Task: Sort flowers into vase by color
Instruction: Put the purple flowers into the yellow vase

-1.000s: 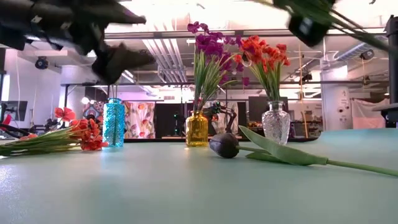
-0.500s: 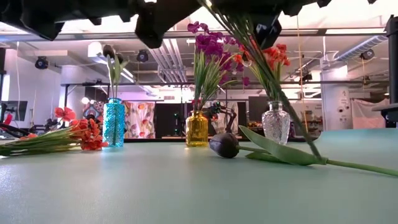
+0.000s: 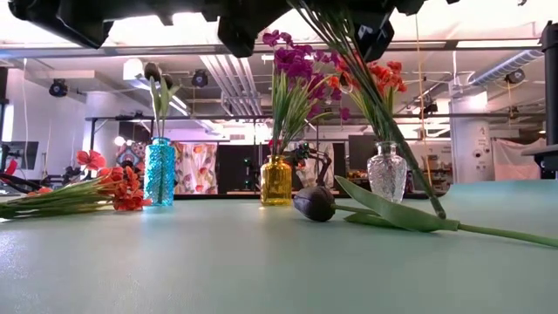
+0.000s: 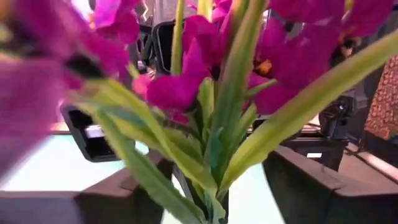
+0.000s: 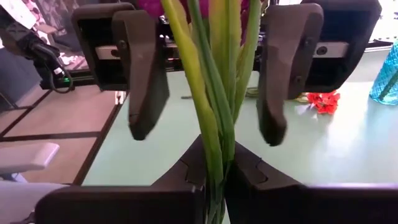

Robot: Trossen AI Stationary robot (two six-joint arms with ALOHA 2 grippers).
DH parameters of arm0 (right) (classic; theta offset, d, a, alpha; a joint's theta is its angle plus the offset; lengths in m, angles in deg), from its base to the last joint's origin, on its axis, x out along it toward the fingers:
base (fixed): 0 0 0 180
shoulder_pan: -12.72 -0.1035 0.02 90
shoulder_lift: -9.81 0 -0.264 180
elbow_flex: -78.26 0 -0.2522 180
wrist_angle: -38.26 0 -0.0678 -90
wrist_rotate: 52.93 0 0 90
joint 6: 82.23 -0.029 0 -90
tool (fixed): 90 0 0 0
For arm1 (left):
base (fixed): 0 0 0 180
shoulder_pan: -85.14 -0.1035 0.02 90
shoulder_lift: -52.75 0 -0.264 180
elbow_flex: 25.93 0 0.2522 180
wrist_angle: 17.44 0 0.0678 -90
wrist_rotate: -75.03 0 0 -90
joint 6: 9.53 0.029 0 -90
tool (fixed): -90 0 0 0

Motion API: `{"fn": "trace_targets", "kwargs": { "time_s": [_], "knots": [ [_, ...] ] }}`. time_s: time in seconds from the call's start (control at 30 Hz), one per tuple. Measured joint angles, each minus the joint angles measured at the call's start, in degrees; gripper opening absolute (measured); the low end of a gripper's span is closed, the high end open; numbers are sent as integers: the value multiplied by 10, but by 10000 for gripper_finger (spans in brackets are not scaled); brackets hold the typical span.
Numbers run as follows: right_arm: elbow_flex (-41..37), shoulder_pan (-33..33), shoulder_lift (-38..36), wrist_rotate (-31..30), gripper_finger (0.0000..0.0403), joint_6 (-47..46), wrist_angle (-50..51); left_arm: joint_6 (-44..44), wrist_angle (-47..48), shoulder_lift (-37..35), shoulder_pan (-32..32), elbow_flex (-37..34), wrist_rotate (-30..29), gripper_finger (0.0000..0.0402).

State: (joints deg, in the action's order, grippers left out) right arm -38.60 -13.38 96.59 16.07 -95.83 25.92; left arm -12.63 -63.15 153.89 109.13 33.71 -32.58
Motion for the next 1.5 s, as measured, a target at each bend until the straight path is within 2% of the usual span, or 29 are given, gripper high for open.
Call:
{"fn": "trace_targets", "kwargs": {
  "time_s": [0.2, 0.37, 0.43, 0.73, 0.83, 1.07, 1.23, 1.5],
  "knots": [
    [0, 0, 0, 0, 35, -1, -4, 2, -1, 0, 0, -4, -9, 118],
    [0, 0, 0, 0, 81, -5, -8, 0, -3, -1, 0, -10, -24, 28],
    [0, 0, -1, 0, 103, -5, -9, -1, -3, -2, 1, -10, -24, 8],
    [0, 6, -32, 0, 191, -1, 14, 7, 18, -33, -2, -12, -33, 8],
    [0, 13, -71, 0, 213, 2, 56, 7, 54, -66, -5, -18, -72, 2],
    [0, 44, -168, -1, 251, 2, 179, 3, 224, -198, -9, -22, -162, 1],
    [0, 70, -207, -1, 266, 9, 230, 3, 310, -299, -13, -22, -252, 1],
    [0, 92, -226, -1, 265, 18, 285, 99, 325, -431, -77, -22, -265, 0]
  ]
}}
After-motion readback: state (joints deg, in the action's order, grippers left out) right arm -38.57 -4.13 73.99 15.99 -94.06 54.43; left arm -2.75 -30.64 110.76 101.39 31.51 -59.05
